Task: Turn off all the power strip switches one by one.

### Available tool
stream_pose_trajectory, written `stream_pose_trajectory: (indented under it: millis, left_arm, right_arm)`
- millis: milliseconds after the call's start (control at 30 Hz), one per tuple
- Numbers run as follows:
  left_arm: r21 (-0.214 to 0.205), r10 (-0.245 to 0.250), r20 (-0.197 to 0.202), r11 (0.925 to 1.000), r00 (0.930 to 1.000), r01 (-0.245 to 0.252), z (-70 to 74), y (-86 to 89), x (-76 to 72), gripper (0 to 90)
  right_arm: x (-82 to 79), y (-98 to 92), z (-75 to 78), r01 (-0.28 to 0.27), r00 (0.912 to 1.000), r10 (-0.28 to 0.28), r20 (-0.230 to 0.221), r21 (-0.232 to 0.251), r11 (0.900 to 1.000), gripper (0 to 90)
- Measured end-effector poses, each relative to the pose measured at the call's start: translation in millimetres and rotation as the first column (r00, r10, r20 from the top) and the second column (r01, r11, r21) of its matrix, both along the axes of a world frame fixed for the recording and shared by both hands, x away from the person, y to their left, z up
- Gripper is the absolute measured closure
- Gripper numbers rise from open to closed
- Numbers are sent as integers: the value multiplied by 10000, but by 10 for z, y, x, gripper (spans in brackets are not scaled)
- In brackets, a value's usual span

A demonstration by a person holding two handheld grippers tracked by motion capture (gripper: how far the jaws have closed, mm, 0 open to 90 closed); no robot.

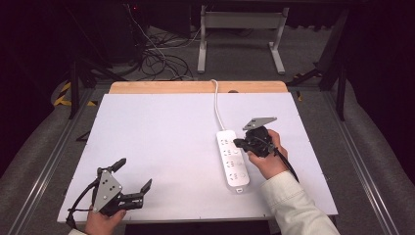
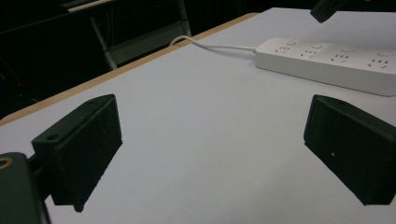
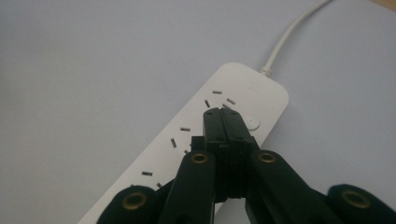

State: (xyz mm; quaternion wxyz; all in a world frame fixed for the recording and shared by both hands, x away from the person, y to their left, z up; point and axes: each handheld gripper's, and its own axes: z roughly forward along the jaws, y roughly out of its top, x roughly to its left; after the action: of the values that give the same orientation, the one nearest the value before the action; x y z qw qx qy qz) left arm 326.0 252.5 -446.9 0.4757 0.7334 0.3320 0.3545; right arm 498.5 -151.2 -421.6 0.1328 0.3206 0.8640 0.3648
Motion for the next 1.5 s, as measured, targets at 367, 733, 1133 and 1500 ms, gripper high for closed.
stream_pose_trajectory:
  millis: [367,733,1133,1500]
  left_arm:
    - [20,-14,6,10000,10000,14,1,4,1,50]
    - [-4,-7,-5,10000,10000,7,-1,0,-1,50]
    - [58,-14,-13,10000,10000,14,-1,0,-1,50]
    - [-5,-5,-41,10000,10000,5,-6,-11,-4,50]
  right_arm:
    - [16,27,-121,-92,9987,76,-514,-321,9994,900]
    - [47,42,-213,45,9979,-86,-646,-637,9980,900]
    - [54,63,-270,106,9980,-150,-616,-708,9974,900]
    - [50,73,-277,151,9981,-195,-576,-769,9969,900]
